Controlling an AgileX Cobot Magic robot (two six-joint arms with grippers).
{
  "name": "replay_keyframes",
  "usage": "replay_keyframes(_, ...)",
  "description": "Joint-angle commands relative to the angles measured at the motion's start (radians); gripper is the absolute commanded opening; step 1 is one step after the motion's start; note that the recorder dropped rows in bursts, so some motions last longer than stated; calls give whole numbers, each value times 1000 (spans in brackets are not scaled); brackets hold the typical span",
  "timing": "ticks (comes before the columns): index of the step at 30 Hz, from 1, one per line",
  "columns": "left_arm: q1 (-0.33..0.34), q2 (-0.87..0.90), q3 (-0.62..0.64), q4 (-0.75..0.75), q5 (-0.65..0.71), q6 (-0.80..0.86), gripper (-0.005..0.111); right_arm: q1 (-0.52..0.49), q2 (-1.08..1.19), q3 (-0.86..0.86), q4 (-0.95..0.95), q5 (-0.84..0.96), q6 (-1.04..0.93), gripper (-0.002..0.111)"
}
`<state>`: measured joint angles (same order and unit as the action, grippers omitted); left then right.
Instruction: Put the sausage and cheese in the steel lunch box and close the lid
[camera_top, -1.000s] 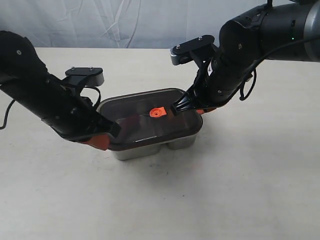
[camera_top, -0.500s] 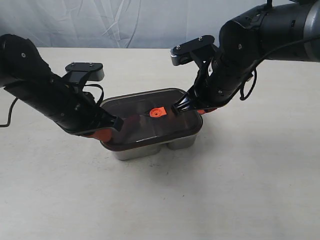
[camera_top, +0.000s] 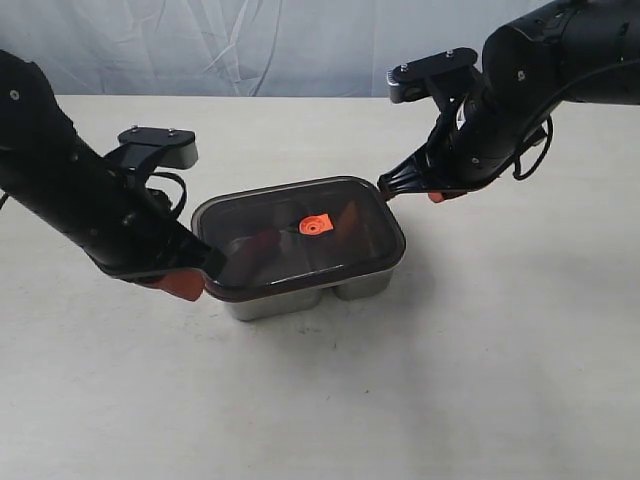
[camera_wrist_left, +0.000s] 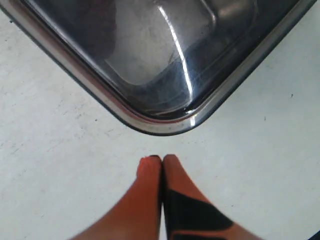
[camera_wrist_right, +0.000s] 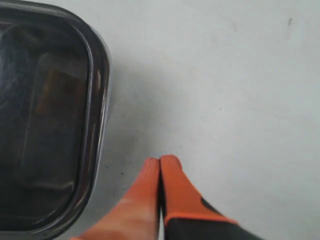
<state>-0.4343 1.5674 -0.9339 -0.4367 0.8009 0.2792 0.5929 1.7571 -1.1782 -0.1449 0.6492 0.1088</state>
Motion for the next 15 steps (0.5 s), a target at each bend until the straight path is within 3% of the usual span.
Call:
replay_keyframes(1,-6,-2,-1,5,19,-16,0,-3,-2,-4,25,-27,-7,0)
replay_keyframes(8,-7,16,26,-30,36,-16,0,-3,-2,-4,29,-28,-6,0)
replay_keyframes(15,-69,73,26,-52,-11,-27,0,-3,-2,-4,55,-35,-27,0)
